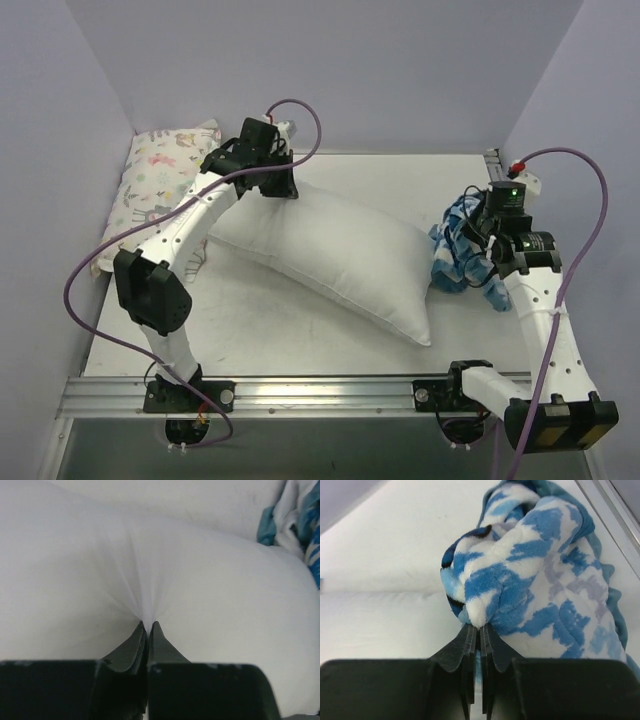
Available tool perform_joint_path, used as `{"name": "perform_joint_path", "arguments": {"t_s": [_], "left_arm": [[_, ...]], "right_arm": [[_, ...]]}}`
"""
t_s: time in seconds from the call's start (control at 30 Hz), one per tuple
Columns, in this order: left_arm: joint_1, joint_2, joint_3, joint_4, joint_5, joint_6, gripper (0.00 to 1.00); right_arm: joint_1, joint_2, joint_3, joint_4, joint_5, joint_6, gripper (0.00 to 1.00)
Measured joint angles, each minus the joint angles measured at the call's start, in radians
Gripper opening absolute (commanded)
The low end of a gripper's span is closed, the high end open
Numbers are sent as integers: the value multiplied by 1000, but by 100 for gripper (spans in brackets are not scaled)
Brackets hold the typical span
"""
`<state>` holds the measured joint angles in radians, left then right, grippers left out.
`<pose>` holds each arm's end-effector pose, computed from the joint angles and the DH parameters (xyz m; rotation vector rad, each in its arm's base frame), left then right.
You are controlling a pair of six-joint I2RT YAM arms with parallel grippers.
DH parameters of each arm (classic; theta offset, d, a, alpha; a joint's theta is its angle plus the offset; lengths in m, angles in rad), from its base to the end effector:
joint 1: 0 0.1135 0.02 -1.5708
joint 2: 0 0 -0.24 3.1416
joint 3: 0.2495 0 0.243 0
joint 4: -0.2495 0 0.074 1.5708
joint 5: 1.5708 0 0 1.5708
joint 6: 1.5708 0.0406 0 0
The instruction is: Remove the pillowcase from the pillow
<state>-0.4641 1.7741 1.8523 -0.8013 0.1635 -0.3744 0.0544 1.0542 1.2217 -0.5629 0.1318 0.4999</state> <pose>0.3405 -0.1778 0.3513 0.1930 2.3536 -0.6101 0.2290 0.0071 0.3766 0.5192 1.9003 0.2338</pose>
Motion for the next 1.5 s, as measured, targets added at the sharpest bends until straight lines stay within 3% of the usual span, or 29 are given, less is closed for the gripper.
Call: {"name": "perform_joint_path", "arguments": {"t_s": [0.07, 0.1, 0.13, 0.2, 0.23, 0.3, 0.33, 0.4, 0.57, 0.7, 1.0, 1.17, 1.5], "left_arm": [[-3, 43, -9, -4, -17, 16, 11], [-5, 61, -10, -3, -24, 21, 22], [-7, 75, -10, -1, -31, 26, 30], [-13, 83, -10, 5, -48, 32, 44], [-16, 83, -10, 6, -60, 39, 56], [-29, 74, -9, 9, -86, 45, 64], [-35, 68, -9, 10, -100, 46, 67], [-48, 50, -9, 10, -116, 48, 71], [-74, -67, -29, 29, -156, 62, 78], [-101, -259, -101, 78, -179, 64, 79], [-209, -675, -515, 227, -253, 58, 81], [-215, -842, -774, 232, -296, 53, 81], [-215, -909, -841, 245, -312, 48, 81]], "right_arm": [[6, 11, -63, 10, 14, -4, 15], [10, 16, -91, 10, 18, -5, 20], [14, 21, -116, 10, 21, -7, 33], [20, 23, -158, 11, 24, -14, 48], [21, 21, -170, 7, 24, -16, 63], [27, 7, -176, 5, 23, -25, 74], [32, -6, -175, 5, 23, -29, 86], [40, -42, -171, 0, 23, -37, 99], [65, -142, -127, -13, 21, -63, 100], [84, -196, -100, -24, -1, -72, 100], [363, -253, -146, 51, -22, -61, 100], [412, -279, -245, 89, -7, -55, 100], [412, -320, -316, 114, 11, -56, 100]]}}
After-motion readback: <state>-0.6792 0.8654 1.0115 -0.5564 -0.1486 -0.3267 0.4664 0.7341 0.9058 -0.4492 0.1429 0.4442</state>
